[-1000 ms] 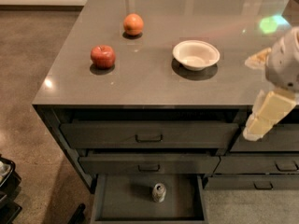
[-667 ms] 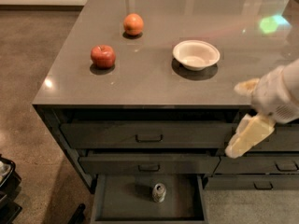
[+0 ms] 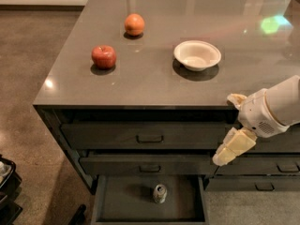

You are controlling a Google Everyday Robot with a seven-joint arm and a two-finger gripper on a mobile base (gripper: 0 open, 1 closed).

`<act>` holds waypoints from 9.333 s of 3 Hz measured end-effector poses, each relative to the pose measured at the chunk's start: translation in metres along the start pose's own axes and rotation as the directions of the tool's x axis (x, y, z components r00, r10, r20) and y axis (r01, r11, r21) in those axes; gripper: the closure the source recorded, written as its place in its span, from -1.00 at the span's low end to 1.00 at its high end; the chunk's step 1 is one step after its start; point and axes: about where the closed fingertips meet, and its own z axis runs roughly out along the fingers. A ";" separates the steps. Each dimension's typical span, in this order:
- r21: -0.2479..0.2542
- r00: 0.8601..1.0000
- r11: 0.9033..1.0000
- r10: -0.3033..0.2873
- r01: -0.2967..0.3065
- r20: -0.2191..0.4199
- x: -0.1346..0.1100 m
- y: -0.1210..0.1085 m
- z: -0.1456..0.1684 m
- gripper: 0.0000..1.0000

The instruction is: Pick 7up can from bottom drawer and place on counter

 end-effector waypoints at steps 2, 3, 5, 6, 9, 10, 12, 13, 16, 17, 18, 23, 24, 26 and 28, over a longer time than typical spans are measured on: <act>0.059 0.999 0.998 0.007 -0.005 -0.040 -0.003 0.019 -0.034 -1.00; 0.170 0.995 0.985 0.038 -0.022 -0.089 0.000 0.048 -0.079 -1.00; 0.074 0.999 0.996 0.041 -0.042 0.011 0.021 0.049 -0.007 -1.00; -0.052 0.997 0.998 0.036 -0.033 0.063 0.032 0.046 0.056 -1.00; -0.116 0.986 0.991 0.079 -0.062 0.149 0.077 0.083 0.147 -1.00; -0.104 0.973 0.991 0.107 -0.087 0.205 0.121 0.111 0.209 -1.00; -0.025 0.950 0.985 0.169 -0.168 0.262 0.168 0.086 0.296 -1.00; -0.025 0.950 0.985 0.169 -0.168 0.262 0.168 0.086 0.296 -1.00; -0.055 0.895 0.965 0.260 -0.258 0.361 0.178 0.038 0.445 -1.00; -0.074 0.889 0.953 0.301 -0.294 0.344 0.185 0.034 0.493 -1.00; -0.080 0.888 0.952 0.305 -0.296 0.345 0.185 0.036 0.498 -1.00; 0.010 0.874 0.935 0.327 -0.354 0.359 0.196 0.014 0.577 -1.00; -0.001 0.877 0.938 0.323 -0.345 0.356 0.192 0.014 0.593 -1.00; -0.005 0.886 0.945 0.310 -0.328 0.344 0.188 0.014 0.609 -0.68; -0.005 0.886 0.945 0.310 -0.328 0.344 0.188 0.014 0.609 0.25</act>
Offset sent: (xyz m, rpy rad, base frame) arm -0.0757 -0.0226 0.0887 -0.1685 -0.0827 -0.1185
